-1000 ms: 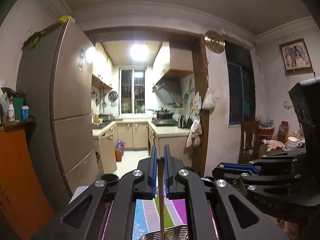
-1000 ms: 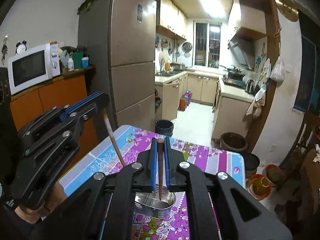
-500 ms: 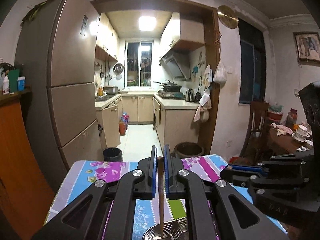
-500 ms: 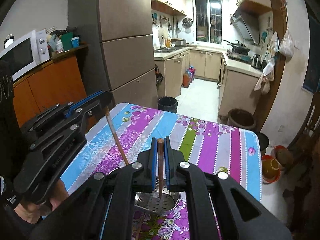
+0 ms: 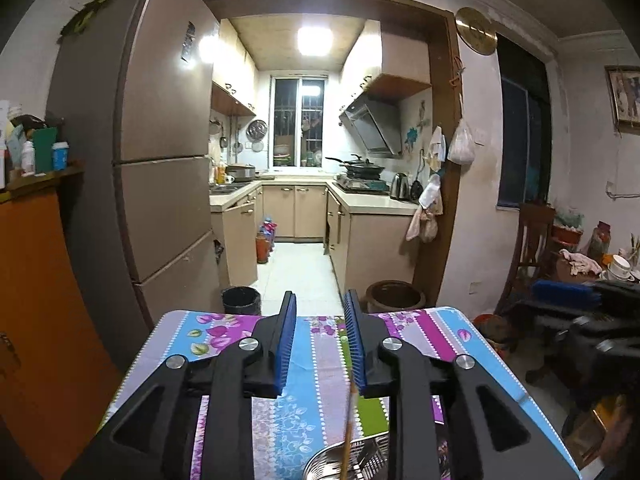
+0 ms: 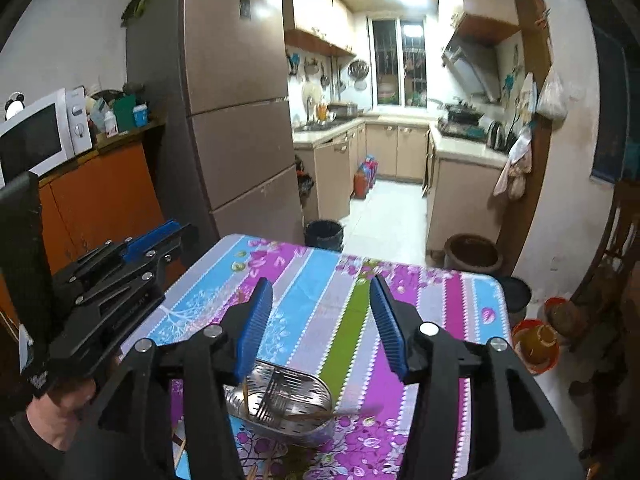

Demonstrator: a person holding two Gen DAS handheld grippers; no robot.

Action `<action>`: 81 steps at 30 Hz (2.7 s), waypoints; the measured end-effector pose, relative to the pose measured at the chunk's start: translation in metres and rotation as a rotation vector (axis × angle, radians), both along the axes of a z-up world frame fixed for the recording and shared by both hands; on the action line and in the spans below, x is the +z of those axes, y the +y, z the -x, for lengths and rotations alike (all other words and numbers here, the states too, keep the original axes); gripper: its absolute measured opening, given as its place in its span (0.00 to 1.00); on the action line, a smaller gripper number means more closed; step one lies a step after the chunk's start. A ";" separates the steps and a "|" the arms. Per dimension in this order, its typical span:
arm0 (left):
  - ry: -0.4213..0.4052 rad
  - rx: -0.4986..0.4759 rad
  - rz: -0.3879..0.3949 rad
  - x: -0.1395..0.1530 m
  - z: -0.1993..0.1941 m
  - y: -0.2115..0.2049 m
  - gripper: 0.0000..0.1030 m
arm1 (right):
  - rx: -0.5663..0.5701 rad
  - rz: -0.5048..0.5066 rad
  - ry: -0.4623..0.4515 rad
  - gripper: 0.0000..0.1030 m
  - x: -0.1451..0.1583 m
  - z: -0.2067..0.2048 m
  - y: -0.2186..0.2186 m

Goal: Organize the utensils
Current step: 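Open both tools to drop the chopsticks into the blue holder, then move both tools back down over the remaining chopsticks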

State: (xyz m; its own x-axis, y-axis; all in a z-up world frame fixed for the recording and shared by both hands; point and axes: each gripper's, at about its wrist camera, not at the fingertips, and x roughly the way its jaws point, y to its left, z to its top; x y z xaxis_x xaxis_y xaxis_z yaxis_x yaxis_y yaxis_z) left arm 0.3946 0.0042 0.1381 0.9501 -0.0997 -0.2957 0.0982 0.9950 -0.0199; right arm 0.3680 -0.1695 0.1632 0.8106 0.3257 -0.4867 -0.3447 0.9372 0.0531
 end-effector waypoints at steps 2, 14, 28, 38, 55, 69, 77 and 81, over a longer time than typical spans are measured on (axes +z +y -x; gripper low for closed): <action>-0.020 0.006 0.007 0.010 0.019 0.004 0.30 | 0.000 -0.004 -0.056 0.47 0.011 0.022 -0.008; -0.267 -0.038 -0.023 0.000 0.252 0.033 0.73 | 0.082 -0.067 -0.324 0.47 -0.024 0.228 -0.039; 0.017 0.020 0.051 -0.137 0.312 0.098 0.73 | 0.144 0.011 0.026 0.37 -0.245 0.311 0.029; 0.034 0.000 0.049 -0.149 0.315 0.100 0.73 | 0.116 0.105 0.067 0.30 -0.279 0.314 0.042; 0.096 0.014 0.037 -0.189 0.325 0.090 0.73 | 0.068 0.106 0.004 0.22 -0.288 0.319 0.041; 0.162 -0.024 0.032 -0.211 0.327 0.080 0.73 | 0.043 0.072 0.017 0.12 -0.287 0.316 0.030; 0.167 -0.021 0.026 -0.215 0.327 0.075 0.73 | 0.052 0.077 0.006 0.12 -0.288 0.311 0.035; 0.160 -0.016 0.007 -0.225 0.332 0.071 0.73 | 0.044 0.071 0.000 0.12 -0.289 0.306 0.037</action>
State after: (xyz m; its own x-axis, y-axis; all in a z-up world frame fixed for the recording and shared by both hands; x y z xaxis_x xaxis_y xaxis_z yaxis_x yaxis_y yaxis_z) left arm 0.0626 0.0749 -0.0867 0.8891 -0.1169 -0.4426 0.1088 0.9931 -0.0437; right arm 0.0617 -0.1328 -0.1259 0.7964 0.3257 -0.5095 -0.3858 0.9225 -0.0133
